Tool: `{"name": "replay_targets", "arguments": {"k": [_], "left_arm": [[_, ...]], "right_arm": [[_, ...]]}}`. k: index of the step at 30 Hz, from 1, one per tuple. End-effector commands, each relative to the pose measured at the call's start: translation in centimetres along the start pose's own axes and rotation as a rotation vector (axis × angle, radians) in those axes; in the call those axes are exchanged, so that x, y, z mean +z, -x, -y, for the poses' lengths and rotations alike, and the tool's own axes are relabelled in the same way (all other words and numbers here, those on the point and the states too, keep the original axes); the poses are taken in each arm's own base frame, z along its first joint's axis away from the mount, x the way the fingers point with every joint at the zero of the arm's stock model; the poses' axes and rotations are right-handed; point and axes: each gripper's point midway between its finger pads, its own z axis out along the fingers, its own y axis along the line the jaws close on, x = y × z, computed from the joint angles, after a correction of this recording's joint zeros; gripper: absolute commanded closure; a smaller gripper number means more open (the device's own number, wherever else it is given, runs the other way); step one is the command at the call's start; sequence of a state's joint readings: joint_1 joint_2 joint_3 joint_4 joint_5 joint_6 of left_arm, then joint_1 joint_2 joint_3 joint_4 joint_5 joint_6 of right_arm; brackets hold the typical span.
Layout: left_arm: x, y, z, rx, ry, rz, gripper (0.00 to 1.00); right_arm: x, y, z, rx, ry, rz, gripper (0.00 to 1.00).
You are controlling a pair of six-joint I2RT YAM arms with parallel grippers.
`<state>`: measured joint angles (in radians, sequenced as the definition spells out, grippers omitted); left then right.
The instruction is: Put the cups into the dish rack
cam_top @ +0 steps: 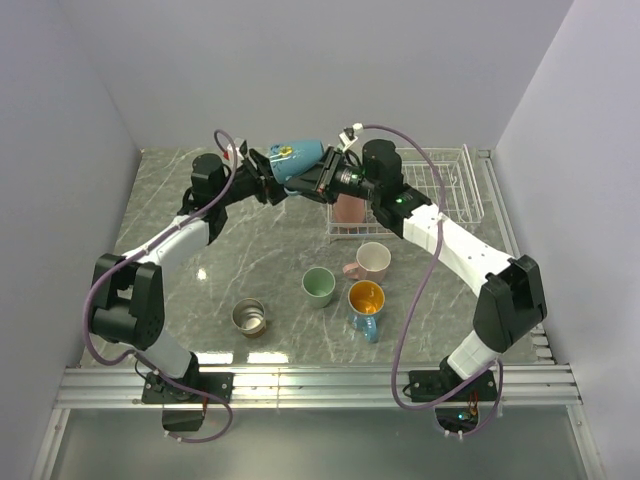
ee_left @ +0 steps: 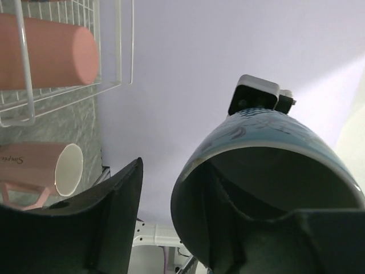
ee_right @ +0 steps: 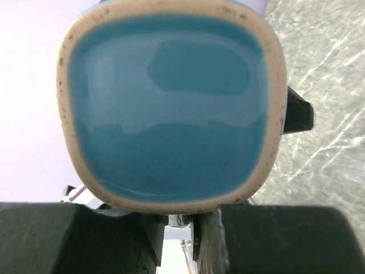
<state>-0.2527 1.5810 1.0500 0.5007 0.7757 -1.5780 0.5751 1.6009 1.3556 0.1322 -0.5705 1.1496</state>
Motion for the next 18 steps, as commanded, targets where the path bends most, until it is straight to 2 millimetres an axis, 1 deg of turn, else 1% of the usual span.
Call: {"name": "replay_targets", "arguments": {"k": [1,3,4,6,7,8,9,10,11,12,13,14,15,16,17,18], "left_arm": [[-0.5,-3.0,3.0,0.124,-0.048,-0.113,0.46],[-0.6,-2.9,2.9,0.127,-0.041,-0.109,0.43],[-0.7,-2.9,2.9,0.138,-0.037,-0.106,0.43],[-1.1,-2.4,2.4,0.132,-0.013,-0.091,0.41],[-1.3,-2.2,2.3,0.145,-0.006,-0.084,0.41],[-1.5,-2.1,1.8,0.134,0.014,-0.081,0.41],[-1.8,-1.6,1.6,0.136,0.025,-0.067,0.41],[-2.0,-1.5,1.4,0.153,0.034,-0.062,0.41],[-2.3,-1.2,1.2,0.154,0.046,-0.053,0.41],[-2.7,-0.8,0.8,0.145,0.066,-0.041,0.41],[-3.1,-0.6,0.7,0.172,0.078,-0.033,0.41],[-3.3,-0.4,0.4,0.181,0.094,-0.023,0.41],[-3.8,-0.1,-0.3,0.159,0.145,-0.015,0.41],[-4.1,0.3,-0.9,0.212,0.178,0.002,0.41],[-4.5,0.6,-1.3,0.224,0.210,0.013,0.41],[-5.1,0.6,-2.3,0.201,0.276,0.016,0.42]], "right_arm": [[-2.9,4.5,-6.0,-0.170,0.115,0.177,1.00],[-3.5,5.1,-5.6,-0.173,0.095,0.195,1.00],[-4.3,5.8,-5.5,-0.186,0.085,0.218,1.00],[-5.1,6.2,-4.8,-0.191,0.058,0.231,1.00],[-6.1,7.1,-4.7,-0.220,0.043,0.263,1.00],[-6.5,7.2,-3.9,-0.219,0.006,0.265,1.00],[-7.1,7.6,-3.1,-0.228,-0.025,0.278,1.00],[-7.9,7.7,-2.9,-0.270,-0.051,0.291,1.00],[-8.6,8.3,-1.3,-0.258,-0.119,0.308,1.00],[-9.1,8.3,-0.1,-0.259,-0.160,0.312,1.00],[-9.8,8.4,0.5,-0.287,-0.195,0.320,1.00],[-10.4,8.0,2.5,-0.270,-0.264,0.307,1.00],[-11.3,8.7,3.6,-0.276,-0.319,0.341,1.00],[-12.0,8.7,4.5,-0.312,-0.366,0.344,1.00],[-12.7,8.2,6.4,-0.301,-0.439,0.330,1.00],[-13.6,8.8,7.8,-0.306,-0.509,0.364,1.00]]}}
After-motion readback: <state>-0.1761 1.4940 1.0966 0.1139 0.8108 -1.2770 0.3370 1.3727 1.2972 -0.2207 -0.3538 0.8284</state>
